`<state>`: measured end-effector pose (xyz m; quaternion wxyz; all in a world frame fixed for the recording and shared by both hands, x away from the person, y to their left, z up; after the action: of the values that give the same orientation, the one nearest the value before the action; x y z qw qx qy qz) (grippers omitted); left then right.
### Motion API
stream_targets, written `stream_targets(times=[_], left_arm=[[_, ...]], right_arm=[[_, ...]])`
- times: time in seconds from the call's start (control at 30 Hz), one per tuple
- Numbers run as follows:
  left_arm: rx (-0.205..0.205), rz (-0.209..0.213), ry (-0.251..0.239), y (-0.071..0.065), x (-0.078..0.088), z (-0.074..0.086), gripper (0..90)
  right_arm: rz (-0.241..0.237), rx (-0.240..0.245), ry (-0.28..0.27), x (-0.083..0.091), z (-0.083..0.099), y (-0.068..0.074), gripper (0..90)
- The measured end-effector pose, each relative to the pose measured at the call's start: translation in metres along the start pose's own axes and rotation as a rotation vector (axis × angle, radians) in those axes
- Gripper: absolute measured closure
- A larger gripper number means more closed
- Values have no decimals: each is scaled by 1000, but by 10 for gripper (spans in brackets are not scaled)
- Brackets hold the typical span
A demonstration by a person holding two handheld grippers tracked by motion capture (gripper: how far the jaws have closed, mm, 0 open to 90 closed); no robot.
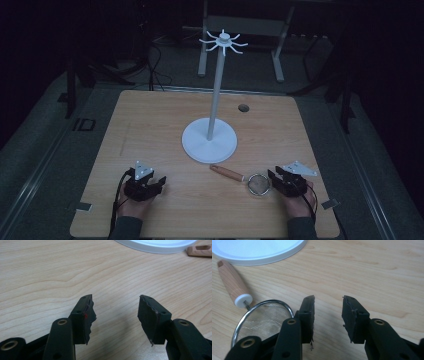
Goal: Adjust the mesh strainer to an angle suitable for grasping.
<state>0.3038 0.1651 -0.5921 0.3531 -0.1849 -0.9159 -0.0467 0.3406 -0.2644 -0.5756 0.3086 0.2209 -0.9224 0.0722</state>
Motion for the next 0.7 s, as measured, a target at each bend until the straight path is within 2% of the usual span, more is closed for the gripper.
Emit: stream_targets(times=[0.03,0.1,0.23,0.53,0.63,0.7], left_arm=[[8,-7,2,2,0,0,459],[12,-12,6,3,0,0,453],[15,-17,5,5,0,0,453],[9,-11,12,6,0,0,451],[13,-17,10,8,1,0,451],[14,-17,11,8,0,0,451]], right_arm=[[-20,-20,12,-1,0,1,580],[-21,-26,24,-2,2,-1,536],[-14,-27,31,-1,1,-2,511],[-21,-24,50,0,-3,2,525],[-32,7,51,0,-9,6,526],[-41,11,50,0,-12,7,532]])
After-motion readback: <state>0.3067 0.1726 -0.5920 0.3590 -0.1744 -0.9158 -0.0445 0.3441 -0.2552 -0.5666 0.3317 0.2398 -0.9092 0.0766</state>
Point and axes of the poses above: each handheld gripper's, and its own axes: x roughly backward along the jaws, z roughly out of its underside, y roughly to its left, the point moved 6 cm from there along -x, roughly forward along the jaws, and after that the axes turned 2 degrees about -z, right-handed, at the moved point
